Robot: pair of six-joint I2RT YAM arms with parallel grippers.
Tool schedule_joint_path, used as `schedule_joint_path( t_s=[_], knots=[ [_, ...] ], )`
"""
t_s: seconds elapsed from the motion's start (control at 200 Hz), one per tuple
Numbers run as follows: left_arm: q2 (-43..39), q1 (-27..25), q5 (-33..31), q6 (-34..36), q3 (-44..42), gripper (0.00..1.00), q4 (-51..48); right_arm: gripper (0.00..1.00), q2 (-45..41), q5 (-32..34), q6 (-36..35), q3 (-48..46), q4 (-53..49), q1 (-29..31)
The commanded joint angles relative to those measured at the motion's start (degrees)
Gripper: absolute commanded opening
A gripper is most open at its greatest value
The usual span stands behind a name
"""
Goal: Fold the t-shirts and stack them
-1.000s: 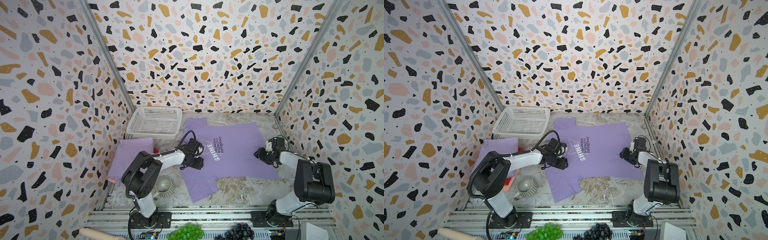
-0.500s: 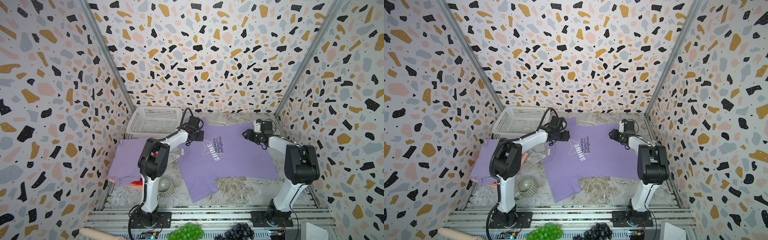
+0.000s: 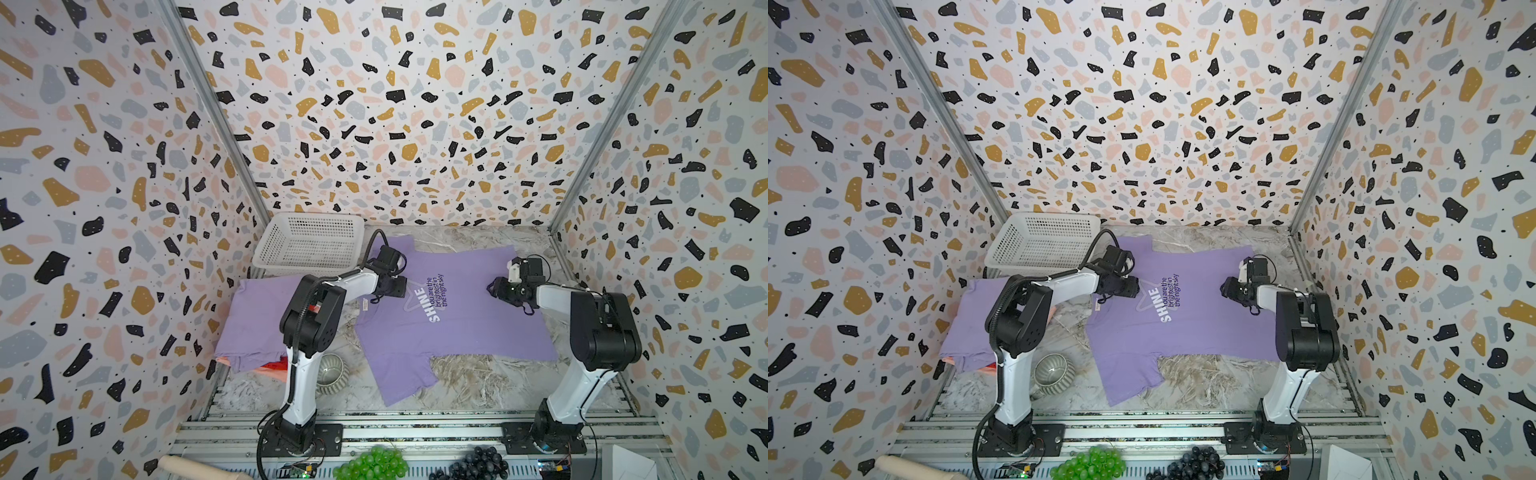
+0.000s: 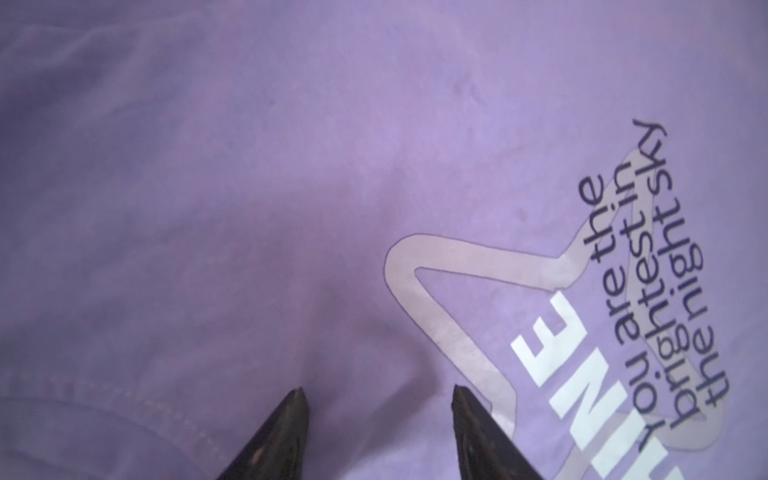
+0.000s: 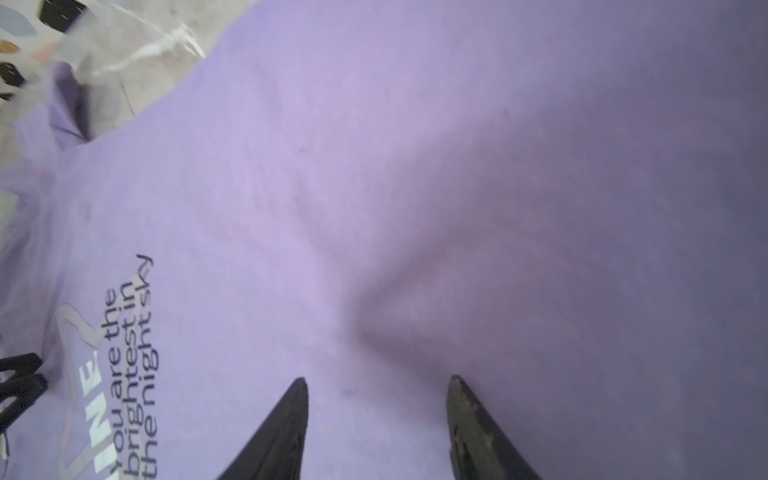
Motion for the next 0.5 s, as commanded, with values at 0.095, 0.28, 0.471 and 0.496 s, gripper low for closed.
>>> schedule_joint_path(
  t_s=[0.095,0.28,0.471,0.496],
  knots=[
    [-5.59,-2.05,7.17,4.08,-9.71,0.58,-6.29,0.54,-7.89,3.38,2.33,-11.1,-4.13,-5.67],
    [-6.94,-3.06,7.7,5.08,-9.97,0.58,-7.78,0.53,-9.87,5.09,1.67,-11.18,-10.44,-7.19],
    [-4.65,-1.58,-0.58,3.7,2.59,0.58,-9.08,0.53,-13.17,7.0,3.81,-9.0,-12.95,-7.24],
    [-3.85,-1.11,-1.48,3.58,4.86,0.58,-9.59,0.54,-13.51,6.93,3.77,-8.12,-12.89,-7.13]
  ],
)
